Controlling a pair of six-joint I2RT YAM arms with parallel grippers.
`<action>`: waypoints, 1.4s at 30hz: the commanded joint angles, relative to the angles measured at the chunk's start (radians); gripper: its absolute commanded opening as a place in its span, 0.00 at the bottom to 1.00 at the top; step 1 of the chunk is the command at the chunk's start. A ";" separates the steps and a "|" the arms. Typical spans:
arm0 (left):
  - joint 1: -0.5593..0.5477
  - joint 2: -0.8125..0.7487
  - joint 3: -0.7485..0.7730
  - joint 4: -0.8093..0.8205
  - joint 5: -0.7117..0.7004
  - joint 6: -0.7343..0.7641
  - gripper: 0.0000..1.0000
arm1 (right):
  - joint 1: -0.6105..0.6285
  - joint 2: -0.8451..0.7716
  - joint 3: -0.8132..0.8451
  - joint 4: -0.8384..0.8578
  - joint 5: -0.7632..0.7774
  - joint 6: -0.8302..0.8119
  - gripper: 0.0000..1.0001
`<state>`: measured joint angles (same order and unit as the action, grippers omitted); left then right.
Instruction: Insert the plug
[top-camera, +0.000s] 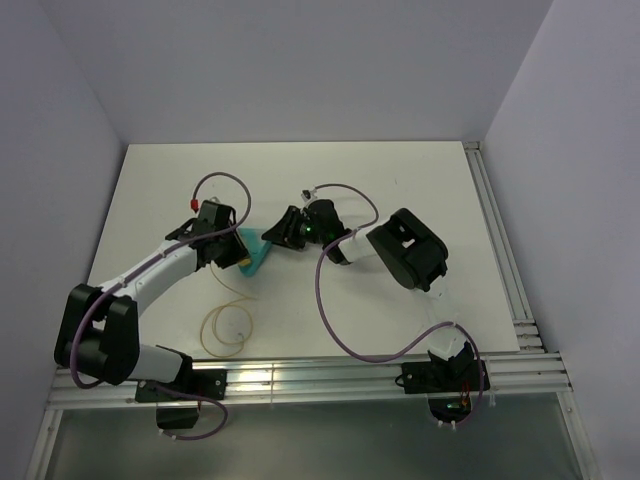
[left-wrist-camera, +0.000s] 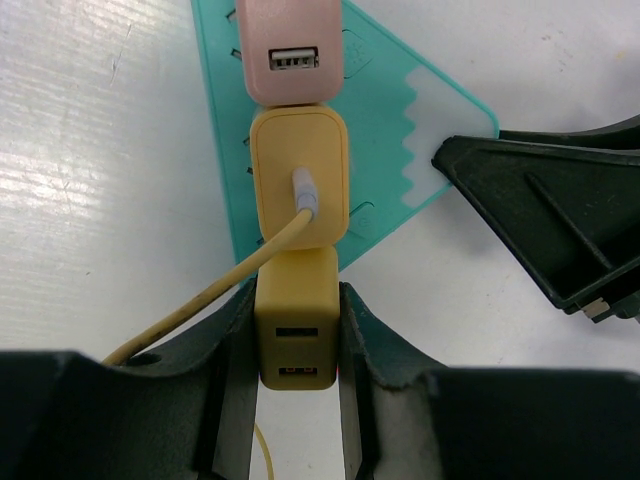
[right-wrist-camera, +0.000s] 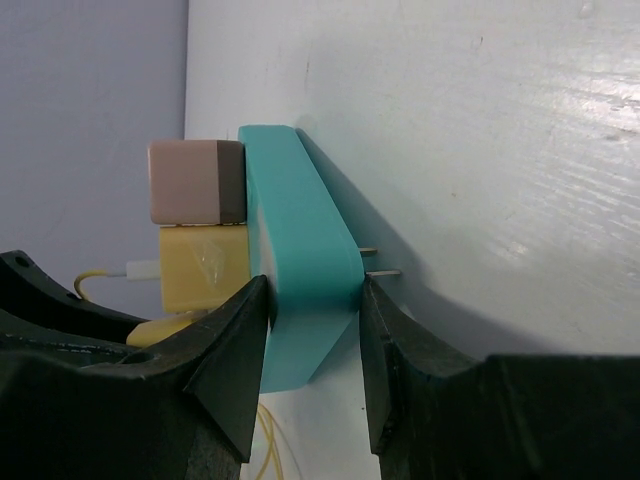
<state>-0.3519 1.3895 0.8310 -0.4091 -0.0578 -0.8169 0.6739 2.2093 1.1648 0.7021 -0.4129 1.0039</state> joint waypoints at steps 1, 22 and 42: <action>-0.002 0.085 -0.013 -0.053 -0.011 0.045 0.00 | 0.030 0.020 0.033 -0.056 -0.033 -0.071 0.00; 0.001 0.299 -0.006 -0.106 -0.031 -0.053 0.00 | 0.062 0.009 0.075 -0.176 -0.026 -0.125 0.00; -0.019 0.017 0.000 -0.059 -0.113 0.018 1.00 | 0.042 -0.034 -0.031 -0.004 0.020 -0.016 0.00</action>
<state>-0.3672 1.4689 0.8433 -0.4290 -0.1471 -0.8375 0.6865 2.2036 1.1549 0.7052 -0.3882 1.0107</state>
